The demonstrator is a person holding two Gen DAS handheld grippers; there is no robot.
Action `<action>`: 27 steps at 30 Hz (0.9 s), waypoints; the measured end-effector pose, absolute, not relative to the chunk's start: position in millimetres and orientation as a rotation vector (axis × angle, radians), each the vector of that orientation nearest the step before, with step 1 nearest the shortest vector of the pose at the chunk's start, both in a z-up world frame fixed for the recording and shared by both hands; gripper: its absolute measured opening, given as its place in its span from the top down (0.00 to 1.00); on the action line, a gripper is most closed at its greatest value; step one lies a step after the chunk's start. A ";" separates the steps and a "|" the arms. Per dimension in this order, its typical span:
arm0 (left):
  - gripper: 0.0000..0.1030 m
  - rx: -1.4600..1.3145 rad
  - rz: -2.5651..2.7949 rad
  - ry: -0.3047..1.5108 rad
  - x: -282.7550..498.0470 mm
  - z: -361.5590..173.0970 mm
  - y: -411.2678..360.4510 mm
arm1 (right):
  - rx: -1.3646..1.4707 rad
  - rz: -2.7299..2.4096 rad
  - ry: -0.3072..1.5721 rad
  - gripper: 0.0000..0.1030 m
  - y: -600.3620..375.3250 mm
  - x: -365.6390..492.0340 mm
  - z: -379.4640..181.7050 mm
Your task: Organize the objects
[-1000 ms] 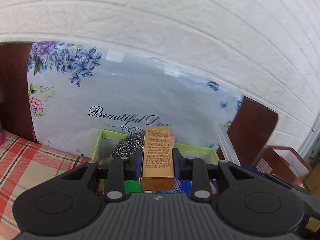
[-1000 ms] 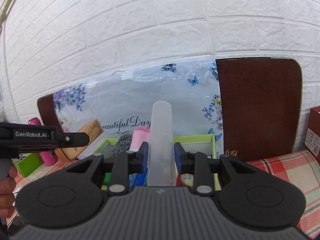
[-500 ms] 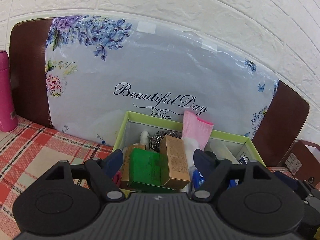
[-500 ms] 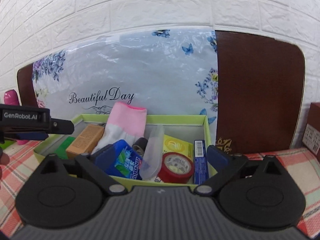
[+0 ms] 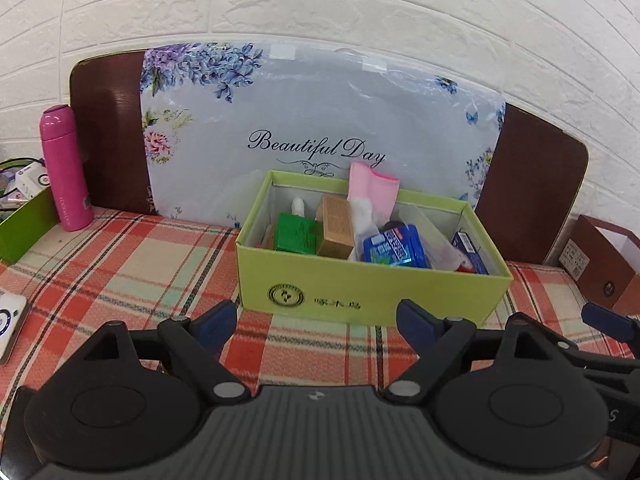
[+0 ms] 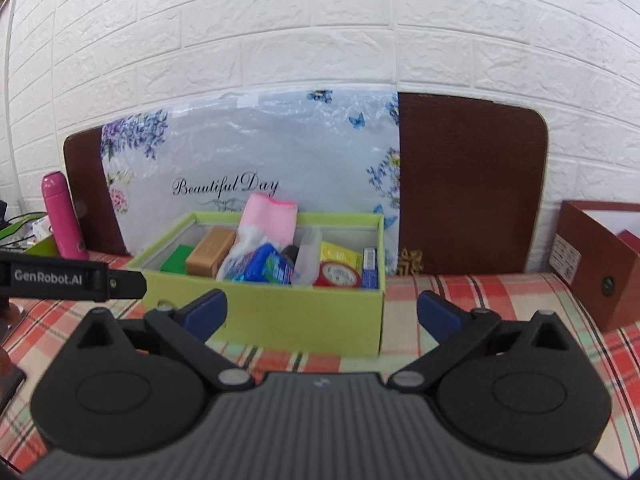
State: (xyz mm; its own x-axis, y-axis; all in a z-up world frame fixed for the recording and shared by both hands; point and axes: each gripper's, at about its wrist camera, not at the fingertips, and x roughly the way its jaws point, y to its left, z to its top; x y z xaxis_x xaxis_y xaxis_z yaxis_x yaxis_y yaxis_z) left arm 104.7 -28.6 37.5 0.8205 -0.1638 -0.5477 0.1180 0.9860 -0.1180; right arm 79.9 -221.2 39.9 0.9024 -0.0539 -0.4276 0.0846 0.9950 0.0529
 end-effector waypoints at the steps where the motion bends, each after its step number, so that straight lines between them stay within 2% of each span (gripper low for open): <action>1: 0.13 -0.081 -0.149 0.587 96.6 35.7 -28.5 | 0.071 -0.077 0.447 0.00 -220.0 72.2 37.9; 12: 0.13 -0.019 -0.108 0.612 56.6 26.9 -26.3 | 0.069 -0.102 0.513 0.00 -202.8 33.3 19.0; 18: 0.07 -0.036 -0.097 0.600 49.7 26.9 -21.8 | 0.070 -0.098 0.514 0.00 -200.0 28.0 19.3; 27: 0.06 -0.071 -0.123 0.572 43.1 31.0 -22.4 | 0.082 -0.091 0.529 0.00 -198.6 28.1 17.6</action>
State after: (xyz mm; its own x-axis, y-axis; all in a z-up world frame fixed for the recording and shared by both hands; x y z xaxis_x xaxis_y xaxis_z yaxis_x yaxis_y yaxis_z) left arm 43.1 -22.4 31.0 0.8336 -0.1363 -0.5354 0.0966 0.9901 -0.1016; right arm 28.1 -198.6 17.6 0.8593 -0.0653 -0.5073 0.1076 0.9927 0.0544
